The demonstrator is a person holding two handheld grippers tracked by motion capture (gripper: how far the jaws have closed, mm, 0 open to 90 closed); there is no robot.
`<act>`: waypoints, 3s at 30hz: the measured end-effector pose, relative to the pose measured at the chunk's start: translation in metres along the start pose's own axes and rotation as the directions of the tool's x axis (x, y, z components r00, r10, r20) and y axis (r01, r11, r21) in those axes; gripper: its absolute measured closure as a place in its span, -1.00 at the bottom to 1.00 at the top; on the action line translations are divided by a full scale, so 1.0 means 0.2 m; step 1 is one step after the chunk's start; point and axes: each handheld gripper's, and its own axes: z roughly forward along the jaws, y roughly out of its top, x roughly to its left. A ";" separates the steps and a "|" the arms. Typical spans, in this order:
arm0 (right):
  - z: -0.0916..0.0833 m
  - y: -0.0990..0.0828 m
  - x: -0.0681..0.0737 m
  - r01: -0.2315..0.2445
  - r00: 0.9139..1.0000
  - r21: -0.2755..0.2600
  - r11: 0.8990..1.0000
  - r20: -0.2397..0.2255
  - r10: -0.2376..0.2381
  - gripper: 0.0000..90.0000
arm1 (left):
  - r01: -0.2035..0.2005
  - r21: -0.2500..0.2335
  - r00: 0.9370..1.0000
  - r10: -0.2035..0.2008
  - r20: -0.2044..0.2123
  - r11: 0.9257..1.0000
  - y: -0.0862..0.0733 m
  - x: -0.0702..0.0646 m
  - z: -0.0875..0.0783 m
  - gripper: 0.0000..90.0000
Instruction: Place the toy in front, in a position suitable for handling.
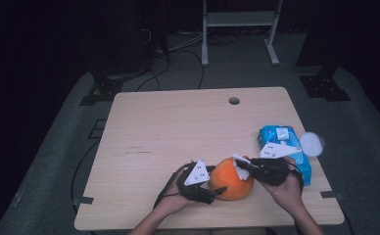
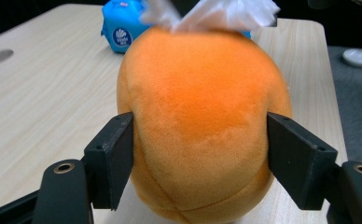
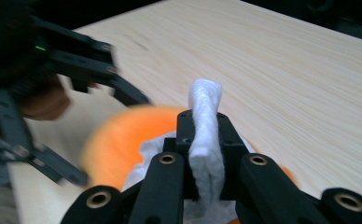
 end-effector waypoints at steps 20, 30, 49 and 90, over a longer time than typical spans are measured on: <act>0.01 -0.06 -0.06 -0.062 0.998 0.021 0.998 0.011 0.061 0.84 | 0.124 -0.008 0.992 -0.123 0.042 0.992 -0.03 0.09 -0.01 -0.56; 0.05 -0.01 0.10 -0.003 0.996 0.001 1.000 -0.089 0.003 0.84 | 0.085 -0.004 0.995 -0.084 0.051 0.996 -0.01 0.06 -0.02 -0.66; 0.05 -0.01 0.16 0.004 0.992 -0.033 0.999 -0.128 -0.008 0.84 | 0.131 0.033 0.985 -0.134 0.111 0.991 -0.01 0.09 -0.03 -0.92; 0.09 -0.07 -0.03 -0.101 0.994 -0.002 0.995 -0.053 0.101 0.84 | 0.036 -0.014 0.999 -0.036 0.026 0.999 -0.04 0.10 -0.05 -0.38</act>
